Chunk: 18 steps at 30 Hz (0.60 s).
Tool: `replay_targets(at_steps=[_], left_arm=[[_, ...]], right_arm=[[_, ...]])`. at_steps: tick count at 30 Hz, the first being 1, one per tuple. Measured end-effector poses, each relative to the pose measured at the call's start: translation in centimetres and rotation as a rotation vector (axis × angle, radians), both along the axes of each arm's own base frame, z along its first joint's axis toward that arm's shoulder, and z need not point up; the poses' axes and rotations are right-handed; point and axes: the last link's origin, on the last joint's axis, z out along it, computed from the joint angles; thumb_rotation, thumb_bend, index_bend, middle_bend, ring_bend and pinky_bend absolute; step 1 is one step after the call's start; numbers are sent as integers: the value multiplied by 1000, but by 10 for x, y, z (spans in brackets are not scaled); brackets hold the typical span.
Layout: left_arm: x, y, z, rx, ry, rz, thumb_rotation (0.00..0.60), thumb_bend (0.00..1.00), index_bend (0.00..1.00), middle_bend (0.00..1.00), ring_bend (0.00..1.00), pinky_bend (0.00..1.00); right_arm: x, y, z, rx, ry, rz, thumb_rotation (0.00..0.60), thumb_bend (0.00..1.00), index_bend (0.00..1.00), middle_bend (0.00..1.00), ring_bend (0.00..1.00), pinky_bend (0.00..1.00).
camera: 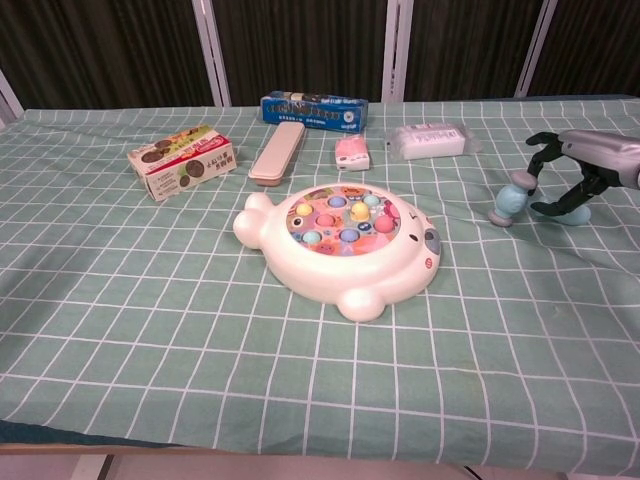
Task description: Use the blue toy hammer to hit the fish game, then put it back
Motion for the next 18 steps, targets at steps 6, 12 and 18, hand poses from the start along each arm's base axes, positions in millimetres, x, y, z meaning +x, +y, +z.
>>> replay_targets(at_steps=[6, 12, 18], left_arm=[[0, -1, 0, 1, -1, -2, 600, 415, 0, 0, 0, 60], [0, -2, 0, 1, -2, -3, 600, 414, 0, 0, 0, 60], [0, -2, 0, 3, 0, -3, 600, 414, 0, 0, 0, 60]], right_arm=[[1, 0, -2, 4, 5, 1, 600, 499, 612, 29, 0, 0], [1, 0, -3, 4, 9, -4, 600, 501, 636, 43, 0, 0], [-1, -1, -3, 4, 14, -10, 600, 502, 661, 65, 0, 0]])
